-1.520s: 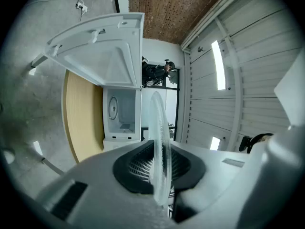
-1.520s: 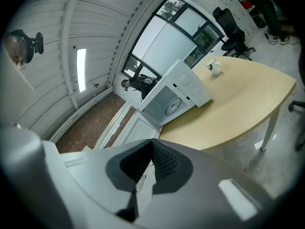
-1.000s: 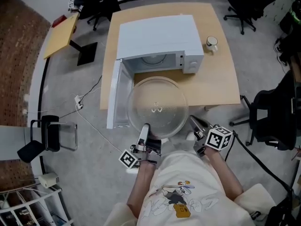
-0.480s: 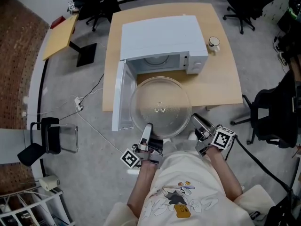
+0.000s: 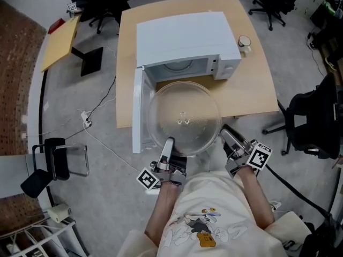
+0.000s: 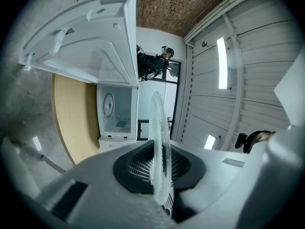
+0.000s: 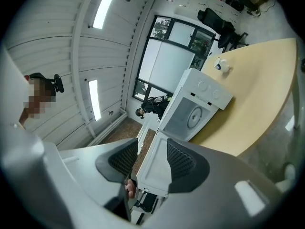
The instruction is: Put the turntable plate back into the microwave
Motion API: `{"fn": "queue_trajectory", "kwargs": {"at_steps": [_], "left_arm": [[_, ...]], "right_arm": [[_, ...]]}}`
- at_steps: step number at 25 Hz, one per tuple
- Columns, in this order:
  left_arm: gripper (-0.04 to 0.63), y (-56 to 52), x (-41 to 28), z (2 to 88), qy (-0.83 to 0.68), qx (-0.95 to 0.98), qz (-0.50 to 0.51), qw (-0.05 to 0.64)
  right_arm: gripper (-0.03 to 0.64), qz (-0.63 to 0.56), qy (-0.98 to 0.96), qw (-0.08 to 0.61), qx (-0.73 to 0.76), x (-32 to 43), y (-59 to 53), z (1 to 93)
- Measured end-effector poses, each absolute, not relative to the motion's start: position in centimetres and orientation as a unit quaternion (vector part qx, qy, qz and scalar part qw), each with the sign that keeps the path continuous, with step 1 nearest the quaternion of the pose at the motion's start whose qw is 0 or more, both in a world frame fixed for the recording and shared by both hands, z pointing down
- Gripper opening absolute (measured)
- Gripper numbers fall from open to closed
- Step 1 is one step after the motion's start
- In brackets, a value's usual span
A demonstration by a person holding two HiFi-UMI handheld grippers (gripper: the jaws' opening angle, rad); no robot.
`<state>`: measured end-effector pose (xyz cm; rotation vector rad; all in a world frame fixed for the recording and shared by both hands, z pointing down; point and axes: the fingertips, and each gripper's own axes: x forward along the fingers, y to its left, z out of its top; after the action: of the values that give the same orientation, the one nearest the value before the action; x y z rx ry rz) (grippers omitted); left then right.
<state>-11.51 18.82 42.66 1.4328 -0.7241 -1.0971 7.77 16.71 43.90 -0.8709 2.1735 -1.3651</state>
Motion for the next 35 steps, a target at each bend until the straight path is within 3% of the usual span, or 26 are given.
{"fn": "queue_trajectory", "kwargs": {"at_steps": [4,16,24,29,35], "left_arm": [[0.034,18.0,-11.8,43.0,-0.321,0.605,-0.466,0.560],[0.035,13.7,-8.6,44.5,-0.357,0.587,-0.484,0.543],[0.035,11.2,-8.2,45.4,-0.387,0.582,-0.471,0.538],[0.035,9.6,-7.8,46.9,-0.384,0.578,-0.462,0.552],[0.035,7.3,-7.3,49.7,-0.379,0.568,-0.473,0.557]], "right_arm": [[0.225,-0.504,0.791,0.208,-0.278,7.5,15.7,44.3],[0.236,-0.528,0.804,0.171,-0.212,9.6,9.0,44.6],[0.239,-0.569,0.796,0.127,-0.164,7.1,7.7,46.1],[0.212,-0.590,0.777,0.127,-0.179,5.3,6.4,47.0],[0.229,-0.620,0.744,0.122,-0.217,6.0,5.7,49.6]]}}
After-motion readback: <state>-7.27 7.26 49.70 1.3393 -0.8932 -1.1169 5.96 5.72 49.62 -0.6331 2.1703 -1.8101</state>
